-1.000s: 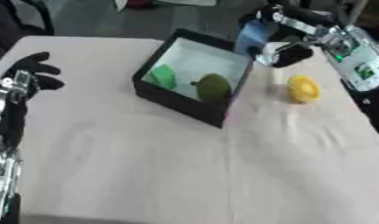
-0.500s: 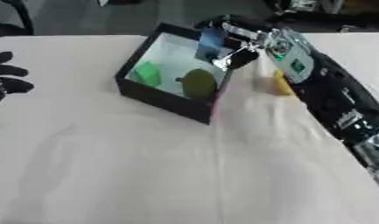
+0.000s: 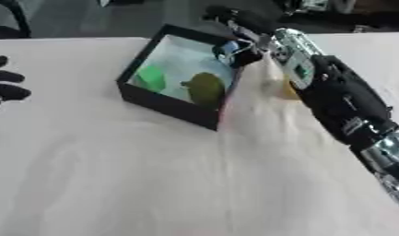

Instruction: Pick up objects on the table and place them in the box.

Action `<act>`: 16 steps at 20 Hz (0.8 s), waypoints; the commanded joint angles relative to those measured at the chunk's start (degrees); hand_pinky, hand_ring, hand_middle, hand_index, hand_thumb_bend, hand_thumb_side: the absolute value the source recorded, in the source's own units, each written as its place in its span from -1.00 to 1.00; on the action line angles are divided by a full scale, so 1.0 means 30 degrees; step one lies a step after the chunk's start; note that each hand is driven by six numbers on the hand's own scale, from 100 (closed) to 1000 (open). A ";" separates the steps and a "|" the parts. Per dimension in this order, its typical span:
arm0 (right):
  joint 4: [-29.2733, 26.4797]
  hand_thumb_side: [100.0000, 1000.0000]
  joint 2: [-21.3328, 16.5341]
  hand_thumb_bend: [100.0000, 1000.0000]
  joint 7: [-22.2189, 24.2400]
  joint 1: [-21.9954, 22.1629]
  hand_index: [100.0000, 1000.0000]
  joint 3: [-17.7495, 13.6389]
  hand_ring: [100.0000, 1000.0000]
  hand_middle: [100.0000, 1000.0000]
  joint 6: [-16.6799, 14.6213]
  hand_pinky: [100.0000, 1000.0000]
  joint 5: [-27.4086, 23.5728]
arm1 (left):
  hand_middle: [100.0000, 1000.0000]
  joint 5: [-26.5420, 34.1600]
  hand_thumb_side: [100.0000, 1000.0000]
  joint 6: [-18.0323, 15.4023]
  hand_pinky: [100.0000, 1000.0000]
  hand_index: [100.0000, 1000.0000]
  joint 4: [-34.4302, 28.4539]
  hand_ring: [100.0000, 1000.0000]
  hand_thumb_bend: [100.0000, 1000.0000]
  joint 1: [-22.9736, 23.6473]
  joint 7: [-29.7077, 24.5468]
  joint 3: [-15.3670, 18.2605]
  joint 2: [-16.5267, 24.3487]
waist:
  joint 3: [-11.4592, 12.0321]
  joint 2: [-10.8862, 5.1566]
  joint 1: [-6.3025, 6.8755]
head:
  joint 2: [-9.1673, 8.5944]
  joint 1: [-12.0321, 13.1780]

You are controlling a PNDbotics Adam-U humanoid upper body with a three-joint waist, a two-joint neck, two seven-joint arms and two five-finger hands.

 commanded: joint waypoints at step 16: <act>-0.3537 -0.58 -0.3794 -1.00 0.4954 0.4531 0.95 -0.1801 1.00 1.00 0.3937 0.86 -0.1894 | 0.16 -0.0276 0.97 0.0176 0.30 0.68 -0.0212 0.08 -1.00 0.0503 0.0666 0.0671 0.0994 | -0.1678 -0.0537 -0.0138 | -0.0036 0.1461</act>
